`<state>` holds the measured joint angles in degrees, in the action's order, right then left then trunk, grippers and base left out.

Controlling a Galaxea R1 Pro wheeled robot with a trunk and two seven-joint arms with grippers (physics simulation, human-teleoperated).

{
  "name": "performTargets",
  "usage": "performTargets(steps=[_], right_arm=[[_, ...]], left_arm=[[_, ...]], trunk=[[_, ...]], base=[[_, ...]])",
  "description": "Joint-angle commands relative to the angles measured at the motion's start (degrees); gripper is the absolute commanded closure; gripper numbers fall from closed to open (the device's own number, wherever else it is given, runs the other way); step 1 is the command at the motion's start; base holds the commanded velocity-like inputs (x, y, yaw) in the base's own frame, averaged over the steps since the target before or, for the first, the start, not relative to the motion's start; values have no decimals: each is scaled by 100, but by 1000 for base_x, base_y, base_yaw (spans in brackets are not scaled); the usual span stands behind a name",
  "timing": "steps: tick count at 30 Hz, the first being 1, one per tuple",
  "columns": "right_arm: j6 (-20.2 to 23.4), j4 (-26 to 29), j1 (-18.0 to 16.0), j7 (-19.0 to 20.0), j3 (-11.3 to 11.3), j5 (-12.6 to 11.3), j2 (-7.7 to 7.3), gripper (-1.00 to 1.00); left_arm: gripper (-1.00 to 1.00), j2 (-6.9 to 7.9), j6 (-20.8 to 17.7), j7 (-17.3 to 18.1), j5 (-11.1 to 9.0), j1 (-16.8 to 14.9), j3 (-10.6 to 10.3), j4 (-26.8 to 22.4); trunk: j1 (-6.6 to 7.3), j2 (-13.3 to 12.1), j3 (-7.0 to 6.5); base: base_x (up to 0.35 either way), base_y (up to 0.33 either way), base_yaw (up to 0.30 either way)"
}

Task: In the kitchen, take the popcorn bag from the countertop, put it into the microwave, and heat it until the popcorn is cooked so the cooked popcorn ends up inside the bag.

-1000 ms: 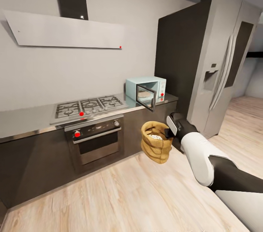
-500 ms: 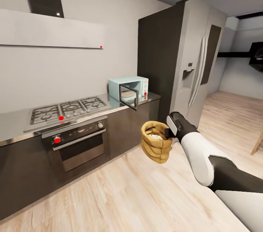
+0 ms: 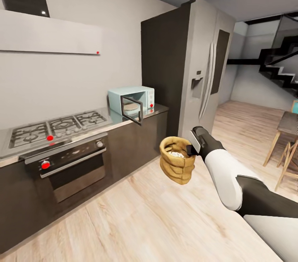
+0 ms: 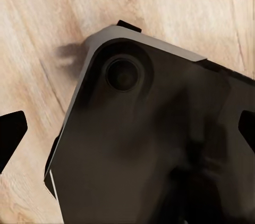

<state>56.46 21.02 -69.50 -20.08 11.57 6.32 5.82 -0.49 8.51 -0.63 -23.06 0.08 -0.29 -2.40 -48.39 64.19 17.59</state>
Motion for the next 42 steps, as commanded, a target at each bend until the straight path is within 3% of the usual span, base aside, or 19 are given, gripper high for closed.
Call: performTargets(steps=[1,12,42], right_arm=[[22,7,-3,13,48,59,7,100],[30,7,-4,21,56,62,6,100],[50,7,-3,21,47,54,16,100]], left_arm=[[-100,-3,9,-7,-23,1,-6,-7],[-100,-3,-13,-8,-23,1,-15,-5],[-100,0,-16,-8,-23,1,-24,2]], trunk=[[-2,4,6],[-2,4,6],[-2,4,6]], base=[[199,-139,-6],[287,-117,-1],[319,-2,0]])
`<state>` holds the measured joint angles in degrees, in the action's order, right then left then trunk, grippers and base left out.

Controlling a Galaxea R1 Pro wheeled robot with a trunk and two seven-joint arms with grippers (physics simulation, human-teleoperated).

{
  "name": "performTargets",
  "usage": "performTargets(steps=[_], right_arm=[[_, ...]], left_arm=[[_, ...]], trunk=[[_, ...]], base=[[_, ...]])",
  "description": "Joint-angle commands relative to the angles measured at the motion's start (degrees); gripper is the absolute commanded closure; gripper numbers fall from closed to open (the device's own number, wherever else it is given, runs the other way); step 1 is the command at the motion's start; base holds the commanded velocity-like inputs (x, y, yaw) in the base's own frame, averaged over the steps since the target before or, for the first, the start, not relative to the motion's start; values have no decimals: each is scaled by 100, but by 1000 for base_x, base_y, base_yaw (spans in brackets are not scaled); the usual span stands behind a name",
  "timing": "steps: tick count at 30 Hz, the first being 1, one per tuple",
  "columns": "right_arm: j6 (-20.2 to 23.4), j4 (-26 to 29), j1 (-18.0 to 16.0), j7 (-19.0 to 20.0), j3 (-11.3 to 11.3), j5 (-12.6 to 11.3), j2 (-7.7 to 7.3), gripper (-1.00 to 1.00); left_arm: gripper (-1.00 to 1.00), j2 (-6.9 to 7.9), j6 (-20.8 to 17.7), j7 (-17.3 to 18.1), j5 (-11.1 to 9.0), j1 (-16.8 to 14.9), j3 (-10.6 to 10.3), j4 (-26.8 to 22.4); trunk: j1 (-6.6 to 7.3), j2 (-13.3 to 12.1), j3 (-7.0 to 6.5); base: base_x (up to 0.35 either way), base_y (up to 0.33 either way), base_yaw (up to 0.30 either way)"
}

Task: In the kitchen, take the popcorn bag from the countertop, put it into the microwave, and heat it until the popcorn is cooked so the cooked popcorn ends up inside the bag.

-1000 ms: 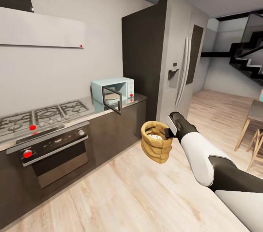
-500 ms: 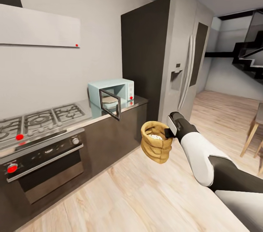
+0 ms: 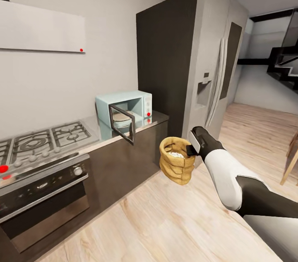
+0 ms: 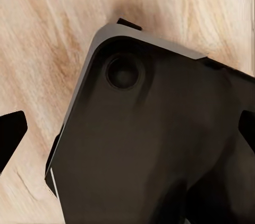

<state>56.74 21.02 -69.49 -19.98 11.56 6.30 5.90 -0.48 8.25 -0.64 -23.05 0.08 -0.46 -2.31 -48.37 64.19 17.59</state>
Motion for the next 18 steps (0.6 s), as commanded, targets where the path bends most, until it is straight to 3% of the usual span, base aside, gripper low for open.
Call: performTargets(steps=[1,11,18], right_arm=[[22,7,-5,11,48,56,8,100],[26,7,-7,11,48,48,2,100],[24,7,-7,11,48,47,-1,100]], left_arm=[[-100,-1,10,-7,-24,1,-7,-7],[-100,-5,10,-7,-24,1,-7,-7],[-100,-5,21,-2,-16,1,1,-12]], trunk=[[-4,4,6],[-4,4,6],[-4,4,6]], base=[[322,0,0],[321,0,10],[266,-79,244]])
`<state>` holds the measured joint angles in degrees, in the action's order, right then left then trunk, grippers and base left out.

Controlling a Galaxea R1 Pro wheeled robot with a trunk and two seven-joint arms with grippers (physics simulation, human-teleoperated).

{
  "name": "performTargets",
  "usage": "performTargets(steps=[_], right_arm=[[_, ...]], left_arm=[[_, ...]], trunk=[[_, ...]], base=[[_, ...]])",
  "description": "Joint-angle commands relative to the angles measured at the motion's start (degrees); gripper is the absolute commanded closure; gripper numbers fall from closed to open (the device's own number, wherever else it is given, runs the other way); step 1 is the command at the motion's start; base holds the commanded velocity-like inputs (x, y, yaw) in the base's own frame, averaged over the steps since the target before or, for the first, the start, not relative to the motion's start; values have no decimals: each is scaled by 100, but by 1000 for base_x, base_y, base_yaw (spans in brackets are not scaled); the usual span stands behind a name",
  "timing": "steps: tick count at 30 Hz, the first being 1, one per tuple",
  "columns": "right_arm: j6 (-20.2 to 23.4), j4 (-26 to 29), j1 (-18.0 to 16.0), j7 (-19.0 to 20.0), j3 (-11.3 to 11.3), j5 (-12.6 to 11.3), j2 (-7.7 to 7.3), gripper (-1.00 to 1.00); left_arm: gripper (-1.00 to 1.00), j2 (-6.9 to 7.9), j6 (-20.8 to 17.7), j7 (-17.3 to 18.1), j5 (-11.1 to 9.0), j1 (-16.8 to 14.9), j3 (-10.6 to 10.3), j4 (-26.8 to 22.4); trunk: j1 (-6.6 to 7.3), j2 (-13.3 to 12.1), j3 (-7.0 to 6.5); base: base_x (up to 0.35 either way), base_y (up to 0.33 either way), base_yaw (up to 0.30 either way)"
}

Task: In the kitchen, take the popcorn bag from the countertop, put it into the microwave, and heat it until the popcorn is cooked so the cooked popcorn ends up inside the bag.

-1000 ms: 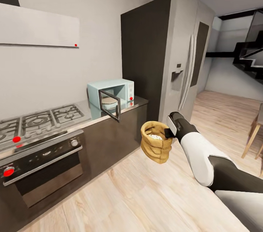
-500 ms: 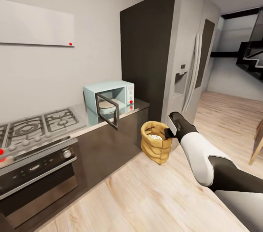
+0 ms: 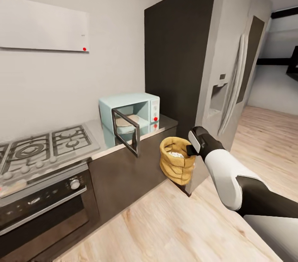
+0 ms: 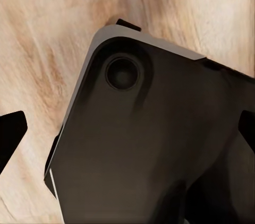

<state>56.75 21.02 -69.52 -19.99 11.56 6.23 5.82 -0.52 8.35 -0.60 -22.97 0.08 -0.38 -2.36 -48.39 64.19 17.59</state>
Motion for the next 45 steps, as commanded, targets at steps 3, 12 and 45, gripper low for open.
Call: performTargets(steps=[3,12,45], right_arm=[[20,8,-1,12,48,54,7,100],[20,8,-1,12,46,54,7,100],[166,19,34,11,23,91,124,100]], left_arm=[[-100,-1,17,-2,-24,1,-6,-10],[-100,-1,26,-6,-24,1,-3,-10],[-100,5,35,-1,-17,1,-6,-10]], trunk=[[-2,4,6],[-2,4,6],[-2,4,6]], base=[[41,-25,269],[19,-13,270],[148,-124,37]])
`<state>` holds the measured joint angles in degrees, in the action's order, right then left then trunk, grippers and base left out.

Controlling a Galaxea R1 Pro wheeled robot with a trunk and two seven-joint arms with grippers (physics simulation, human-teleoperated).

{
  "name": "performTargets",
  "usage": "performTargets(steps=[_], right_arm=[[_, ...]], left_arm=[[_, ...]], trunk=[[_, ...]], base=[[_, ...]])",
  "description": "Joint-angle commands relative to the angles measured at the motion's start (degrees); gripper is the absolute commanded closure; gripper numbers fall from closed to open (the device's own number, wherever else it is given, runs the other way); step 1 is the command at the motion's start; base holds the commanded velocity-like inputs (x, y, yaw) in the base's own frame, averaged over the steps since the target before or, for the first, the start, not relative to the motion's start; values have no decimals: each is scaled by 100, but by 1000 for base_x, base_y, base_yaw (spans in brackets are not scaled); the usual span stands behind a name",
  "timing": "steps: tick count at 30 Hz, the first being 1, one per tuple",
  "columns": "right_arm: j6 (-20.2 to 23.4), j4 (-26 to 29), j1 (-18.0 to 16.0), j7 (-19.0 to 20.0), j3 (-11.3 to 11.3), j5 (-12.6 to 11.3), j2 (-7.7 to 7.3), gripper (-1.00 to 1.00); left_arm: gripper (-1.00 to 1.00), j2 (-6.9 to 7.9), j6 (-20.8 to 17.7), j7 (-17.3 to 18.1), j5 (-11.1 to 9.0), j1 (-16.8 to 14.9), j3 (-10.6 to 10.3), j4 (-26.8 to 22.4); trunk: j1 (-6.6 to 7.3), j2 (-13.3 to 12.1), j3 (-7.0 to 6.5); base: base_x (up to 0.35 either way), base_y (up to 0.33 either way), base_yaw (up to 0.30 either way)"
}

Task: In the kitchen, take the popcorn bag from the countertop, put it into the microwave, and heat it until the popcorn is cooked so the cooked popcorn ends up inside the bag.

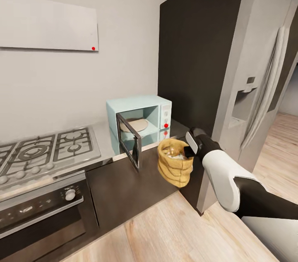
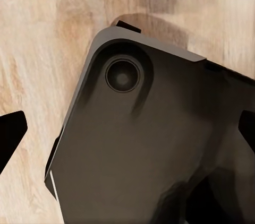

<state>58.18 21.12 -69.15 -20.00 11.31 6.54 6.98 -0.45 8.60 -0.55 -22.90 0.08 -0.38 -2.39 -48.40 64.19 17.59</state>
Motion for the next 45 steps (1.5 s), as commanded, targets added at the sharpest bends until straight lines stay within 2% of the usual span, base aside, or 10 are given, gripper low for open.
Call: performTargets(steps=[1,10,26,32,45], right_arm=[[55,24,-3,13,47,64,26,100],[176,41,-2,13,46,71,38,100],[159,112,-2,5,38,113,19,100],[165,103,-2,5,38,111,22,100],[182,146,-4,5,42,110,14,100]], left_arm=[[-100,0,10,-6,-17,1,-8,-7],[-100,-7,3,-5,-34,1,20,-7],[-100,-3,2,-6,-40,1,35,-7],[-100,1,2,-6,-40,1,33,-7],[-100,1,2,-6,-40,1,35,-7]], trunk=[[0,4,6],[0,4,6],[0,4,6],[0,4,6],[0,4,6]], base=[[0,0,0],[0,-10,0],[0,-251,24],[0,-21,226],[0,0,12]])
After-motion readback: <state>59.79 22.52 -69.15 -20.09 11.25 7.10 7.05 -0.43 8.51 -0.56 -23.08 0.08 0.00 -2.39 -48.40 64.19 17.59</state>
